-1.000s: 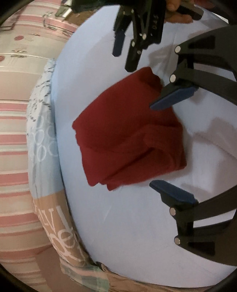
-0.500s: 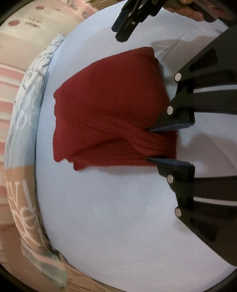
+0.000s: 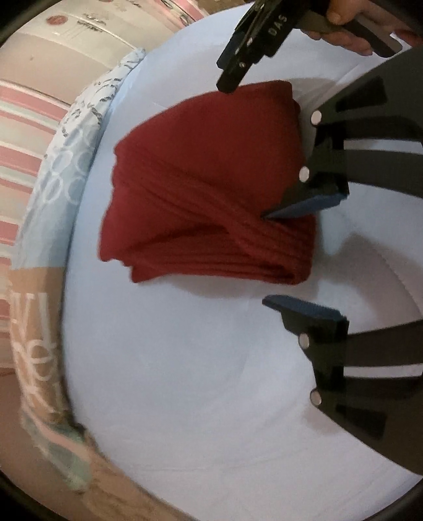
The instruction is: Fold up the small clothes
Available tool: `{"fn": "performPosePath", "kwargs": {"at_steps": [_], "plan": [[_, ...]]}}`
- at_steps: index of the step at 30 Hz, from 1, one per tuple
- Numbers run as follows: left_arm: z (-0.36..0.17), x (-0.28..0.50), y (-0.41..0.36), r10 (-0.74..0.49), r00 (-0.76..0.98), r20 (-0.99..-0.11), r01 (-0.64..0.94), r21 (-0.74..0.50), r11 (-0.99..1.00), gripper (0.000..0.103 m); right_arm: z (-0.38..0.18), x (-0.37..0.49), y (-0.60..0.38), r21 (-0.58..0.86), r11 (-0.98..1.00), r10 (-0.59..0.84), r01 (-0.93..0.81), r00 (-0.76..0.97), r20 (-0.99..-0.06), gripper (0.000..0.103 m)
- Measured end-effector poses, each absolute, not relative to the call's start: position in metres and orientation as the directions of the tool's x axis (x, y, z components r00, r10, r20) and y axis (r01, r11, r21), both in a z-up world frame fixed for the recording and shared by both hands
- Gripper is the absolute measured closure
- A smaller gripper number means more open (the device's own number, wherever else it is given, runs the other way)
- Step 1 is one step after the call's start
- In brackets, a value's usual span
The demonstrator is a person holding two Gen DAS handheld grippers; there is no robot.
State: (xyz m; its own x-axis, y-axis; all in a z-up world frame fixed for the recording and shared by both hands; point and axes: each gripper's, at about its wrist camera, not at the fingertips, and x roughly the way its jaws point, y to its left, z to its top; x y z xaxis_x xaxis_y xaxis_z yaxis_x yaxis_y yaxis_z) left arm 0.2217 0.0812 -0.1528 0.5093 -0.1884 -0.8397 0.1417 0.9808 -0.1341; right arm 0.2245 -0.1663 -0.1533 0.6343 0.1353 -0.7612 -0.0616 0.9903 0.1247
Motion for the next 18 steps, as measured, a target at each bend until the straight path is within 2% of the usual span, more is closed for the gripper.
{"fn": "performPosePath", "kwargs": {"at_steps": [3, 4, 5, 8, 14, 18], "plan": [[-0.135, 0.222, 0.079, -0.181, 0.543, -0.820, 0.139, -0.125, 0.982, 0.041, -0.151, 0.227, -0.165, 0.129, 0.990, 0.139, -0.063, 0.636, -0.759, 0.025], [-0.131, 0.223, 0.078, -0.169, 0.555, -0.815, 0.133, -0.113, 0.985, 0.032, -0.151, 0.229, -0.165, 0.126, 0.990, 0.139, -0.066, 0.635, -0.760, 0.025], [-0.128, 0.225, 0.078, -0.155, 0.562, -0.812, 0.127, -0.100, 0.987, 0.028, -0.151, 0.230, -0.164, 0.123, 0.990, 0.138, -0.069, 0.634, -0.761, 0.025], [-0.129, 0.236, 0.077, -0.121, 0.557, -0.821, 0.101, -0.078, 0.992, 0.028, -0.150, 0.232, -0.160, 0.118, 0.990, 0.139, -0.076, 0.633, -0.762, 0.025], [-0.165, 0.255, 0.075, 0.005, 0.489, -0.872, 0.068, 0.044, 0.997, 0.023, -0.150, 0.234, -0.159, 0.115, 0.990, 0.140, -0.080, 0.626, -0.767, 0.025], [-0.175, 0.258, 0.077, 0.077, 0.507, -0.859, 0.052, 0.119, 0.992, 0.013, -0.151, 0.235, -0.161, 0.115, 0.990, 0.137, -0.077, 0.625, -0.769, 0.025]]}}
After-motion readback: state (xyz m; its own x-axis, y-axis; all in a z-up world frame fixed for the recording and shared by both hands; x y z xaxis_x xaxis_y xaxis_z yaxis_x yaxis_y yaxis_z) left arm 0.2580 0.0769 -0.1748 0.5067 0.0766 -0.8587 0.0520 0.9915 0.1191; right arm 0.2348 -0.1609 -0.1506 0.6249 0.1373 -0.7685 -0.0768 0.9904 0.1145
